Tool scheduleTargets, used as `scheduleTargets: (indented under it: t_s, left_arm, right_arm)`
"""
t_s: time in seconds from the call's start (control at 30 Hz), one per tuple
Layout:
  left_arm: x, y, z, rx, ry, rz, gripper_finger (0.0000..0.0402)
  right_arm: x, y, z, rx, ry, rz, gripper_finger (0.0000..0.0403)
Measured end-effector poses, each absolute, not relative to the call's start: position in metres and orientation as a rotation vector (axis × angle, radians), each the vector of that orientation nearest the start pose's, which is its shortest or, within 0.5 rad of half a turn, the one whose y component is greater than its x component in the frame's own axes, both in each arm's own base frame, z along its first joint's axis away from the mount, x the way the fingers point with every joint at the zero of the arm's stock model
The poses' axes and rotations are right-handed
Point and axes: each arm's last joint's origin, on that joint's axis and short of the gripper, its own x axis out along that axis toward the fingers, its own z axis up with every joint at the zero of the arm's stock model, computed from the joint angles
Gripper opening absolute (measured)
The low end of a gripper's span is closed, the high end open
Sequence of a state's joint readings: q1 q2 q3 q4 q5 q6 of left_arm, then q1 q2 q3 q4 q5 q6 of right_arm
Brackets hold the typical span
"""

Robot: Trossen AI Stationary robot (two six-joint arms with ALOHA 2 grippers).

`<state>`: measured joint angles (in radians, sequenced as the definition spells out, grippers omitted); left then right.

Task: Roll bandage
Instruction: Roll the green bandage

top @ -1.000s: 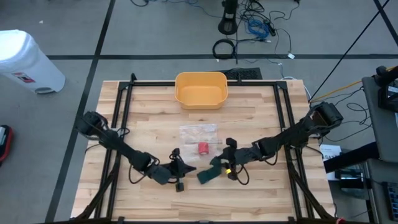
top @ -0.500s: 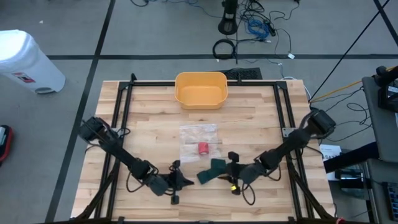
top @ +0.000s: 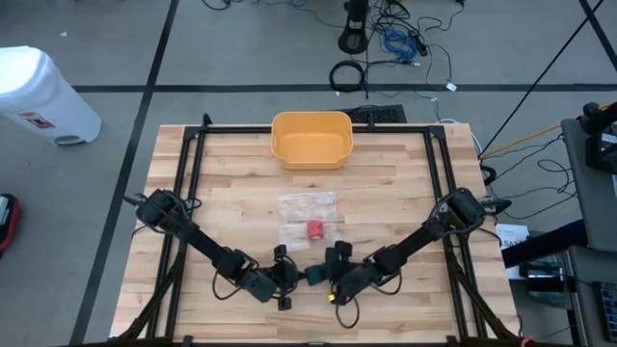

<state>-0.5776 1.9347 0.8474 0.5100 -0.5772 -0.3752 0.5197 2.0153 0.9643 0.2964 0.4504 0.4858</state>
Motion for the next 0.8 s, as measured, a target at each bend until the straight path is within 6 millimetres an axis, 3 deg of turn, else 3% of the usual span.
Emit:
scheduleTargets:
  t_s: [0.27, 0.4, 0.6, 0.8]
  left_arm:
    - [0.305, -0.170, 0.113, 0.043, 0.525, 0.202, 0.0000]
    - [0.300, -0.169, 0.124, 0.059, 0.546, 0.200, 0.0000]
    - [0.285, -0.172, 0.133, 0.059, 0.606, 0.214, 0.0000]
    - [0.274, -0.188, 0.131, -0.013, 0.573, 0.242, 0.0001]
  right_arm:
    - [0.344, 0.195, 0.105, 0.185, 0.660, -0.076, 0.0001]
    - [0.346, 0.196, 0.107, 0.205, 0.652, -0.080, 0.0001]
    - [0.346, 0.195, 0.107, 0.224, 0.652, -0.098, 0.0001]
    - [0.346, 0.193, 0.106, 0.229, 0.644, -0.142, 0.0000]
